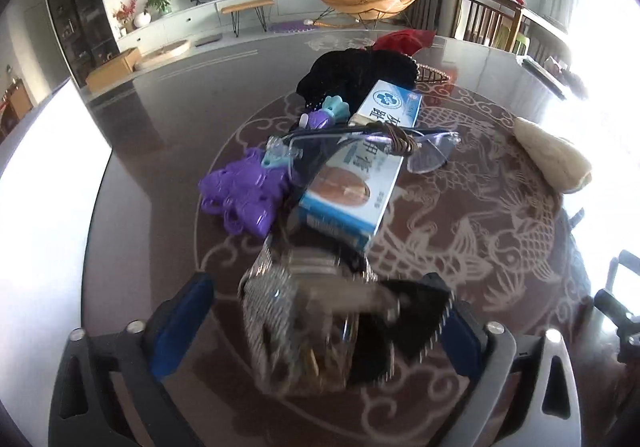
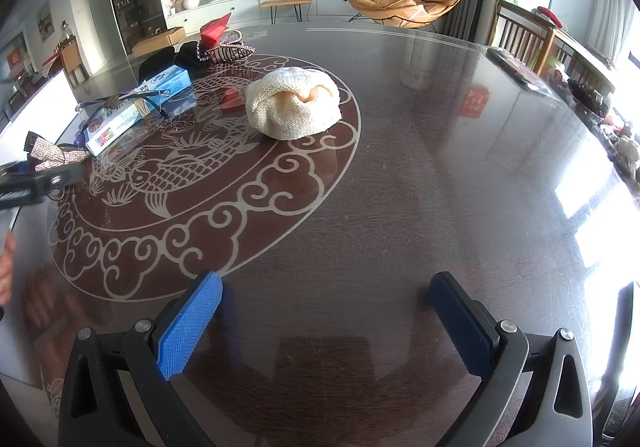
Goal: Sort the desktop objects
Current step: 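Grasp the silver rhinestone hair clip with the left tool and lift it, then grasp the cream knit hat with the right tool while the left tool holds the hair clip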
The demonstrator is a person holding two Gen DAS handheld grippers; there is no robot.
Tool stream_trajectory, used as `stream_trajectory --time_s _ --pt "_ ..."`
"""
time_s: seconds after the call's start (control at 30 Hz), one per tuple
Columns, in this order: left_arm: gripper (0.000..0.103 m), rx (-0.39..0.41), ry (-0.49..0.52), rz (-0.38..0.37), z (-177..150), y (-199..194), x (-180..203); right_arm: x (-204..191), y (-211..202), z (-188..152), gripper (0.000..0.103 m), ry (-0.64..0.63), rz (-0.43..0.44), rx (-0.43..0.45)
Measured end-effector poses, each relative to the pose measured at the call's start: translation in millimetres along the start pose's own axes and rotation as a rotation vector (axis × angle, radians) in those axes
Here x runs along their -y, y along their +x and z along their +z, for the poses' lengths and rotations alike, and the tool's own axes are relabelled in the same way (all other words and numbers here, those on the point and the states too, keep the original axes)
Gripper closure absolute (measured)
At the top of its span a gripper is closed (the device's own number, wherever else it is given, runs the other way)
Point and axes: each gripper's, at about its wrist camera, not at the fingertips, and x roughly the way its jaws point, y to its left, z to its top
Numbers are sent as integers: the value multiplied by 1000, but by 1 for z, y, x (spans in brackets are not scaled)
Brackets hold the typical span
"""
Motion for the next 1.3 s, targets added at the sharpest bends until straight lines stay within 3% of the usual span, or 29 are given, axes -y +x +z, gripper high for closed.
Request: stream_trajectory --time_s 0.03,0.27,0.43,1.3 --pt "51 22 5 0 -2 -2 1 0 0 0 0 0 0 0" --pt "52 117 11 33 -48 -42 7 0 0 0 0 0 0 0" --pt "52 55 -33 -23 -71 -47 2 0 0 0 0 0 0 0" --pt "52 53 -41 -23 -74 -48 4 0 0 0 0 0 0 0"
